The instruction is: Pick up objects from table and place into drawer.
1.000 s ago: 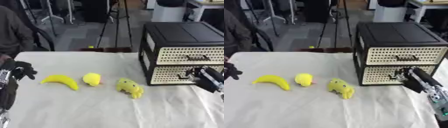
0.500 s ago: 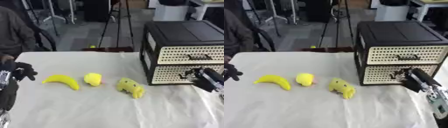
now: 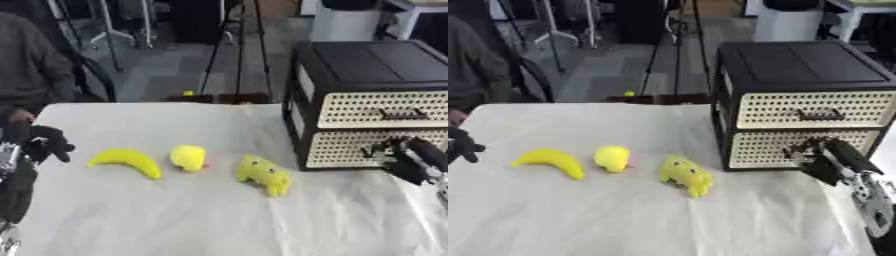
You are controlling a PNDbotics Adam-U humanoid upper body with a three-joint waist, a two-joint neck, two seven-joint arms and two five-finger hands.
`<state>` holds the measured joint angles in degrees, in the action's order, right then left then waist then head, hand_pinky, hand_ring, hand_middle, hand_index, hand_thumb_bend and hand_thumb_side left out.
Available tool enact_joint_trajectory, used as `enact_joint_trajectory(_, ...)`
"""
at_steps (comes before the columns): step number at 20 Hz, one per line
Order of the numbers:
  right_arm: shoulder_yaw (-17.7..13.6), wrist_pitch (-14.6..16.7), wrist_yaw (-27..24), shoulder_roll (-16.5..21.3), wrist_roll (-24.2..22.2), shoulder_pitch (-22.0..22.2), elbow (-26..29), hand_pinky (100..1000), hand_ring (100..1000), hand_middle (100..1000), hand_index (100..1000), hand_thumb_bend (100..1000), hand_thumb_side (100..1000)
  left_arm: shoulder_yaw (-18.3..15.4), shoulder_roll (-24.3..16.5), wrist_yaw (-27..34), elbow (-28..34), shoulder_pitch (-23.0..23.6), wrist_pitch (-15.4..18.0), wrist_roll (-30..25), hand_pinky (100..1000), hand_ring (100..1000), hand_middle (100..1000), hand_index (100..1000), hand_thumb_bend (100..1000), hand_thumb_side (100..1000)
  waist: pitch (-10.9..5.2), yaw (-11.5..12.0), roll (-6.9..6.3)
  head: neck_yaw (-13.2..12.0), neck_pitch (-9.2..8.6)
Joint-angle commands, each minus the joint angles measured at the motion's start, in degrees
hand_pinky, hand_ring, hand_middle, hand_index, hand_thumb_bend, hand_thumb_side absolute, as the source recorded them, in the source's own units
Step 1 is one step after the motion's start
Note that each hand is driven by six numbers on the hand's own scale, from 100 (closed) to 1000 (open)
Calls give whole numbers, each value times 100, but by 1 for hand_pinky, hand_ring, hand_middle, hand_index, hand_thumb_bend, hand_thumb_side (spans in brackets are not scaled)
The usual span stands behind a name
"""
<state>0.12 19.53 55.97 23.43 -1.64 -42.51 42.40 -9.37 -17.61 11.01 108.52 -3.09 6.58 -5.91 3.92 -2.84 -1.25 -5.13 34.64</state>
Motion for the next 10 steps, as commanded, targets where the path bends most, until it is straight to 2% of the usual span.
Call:
enact_joint_trajectory(1,-11,51,108,113,-87,-61,86,100,100,173,556,100,1000,-14,-53,20,47,-54,10,-18,648,403,489,604,336,851,-50,2,2,9,-7)
enact_joint_trajectory(4,15,139,90,147,-119,67,297,100,100,165,489,100,1000,-16,-55,23,48,-60,9,-16,649,403,489,604,336,850,-50,-9,6,-8,-2)
enact_joint_trajectory(10,47,234,-143,254,-115,439,1011,100,100,166,487,100,1000,-22,-60,22,43,-54,4,-12,649,403,489,604,337,851,-61,-44,24,-24,3)
